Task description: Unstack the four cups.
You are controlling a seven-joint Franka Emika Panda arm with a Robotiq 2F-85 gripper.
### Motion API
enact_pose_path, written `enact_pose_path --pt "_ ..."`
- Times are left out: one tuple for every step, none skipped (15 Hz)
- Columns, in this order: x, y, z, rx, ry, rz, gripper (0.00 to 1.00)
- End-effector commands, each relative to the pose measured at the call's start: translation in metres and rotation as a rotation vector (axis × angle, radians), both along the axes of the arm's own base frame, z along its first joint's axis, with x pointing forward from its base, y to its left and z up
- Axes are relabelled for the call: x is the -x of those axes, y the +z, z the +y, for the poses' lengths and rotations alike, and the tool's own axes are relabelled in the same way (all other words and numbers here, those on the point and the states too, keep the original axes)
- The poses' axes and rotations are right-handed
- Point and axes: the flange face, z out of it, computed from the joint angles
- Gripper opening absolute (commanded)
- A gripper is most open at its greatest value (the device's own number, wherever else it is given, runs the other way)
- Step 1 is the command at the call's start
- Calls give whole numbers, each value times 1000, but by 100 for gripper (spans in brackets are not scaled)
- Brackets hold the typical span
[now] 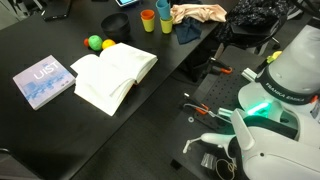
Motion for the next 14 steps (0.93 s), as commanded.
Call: enact_pose_path --pt "-12 36 6 19 40 -40 3" --pt "-15 43 9 31 62 -40 3" --pt "-17 49 13 30 81 -44 3" --pt "-19 53 19 21 97 -50 3" --pt "-19 54 26 -7 113 -55 3" --pt "-20 55 34 -30 127 -61 3" --pt "-21 53 43 -64 137 -70 3" --pt "-22 51 50 -95 144 -73 3" --pt "-23 48 58 -126 156 -69 3" --pt "-22 43 63 -152 169 -57 3" --pt "-21 37 68 -174 180 -43 3" --pt "-19 33 71 -188 188 -27 3" --pt "-15 28 73 -200 194 -7 3" --pt "-12 24 74 -213 197 9 3"
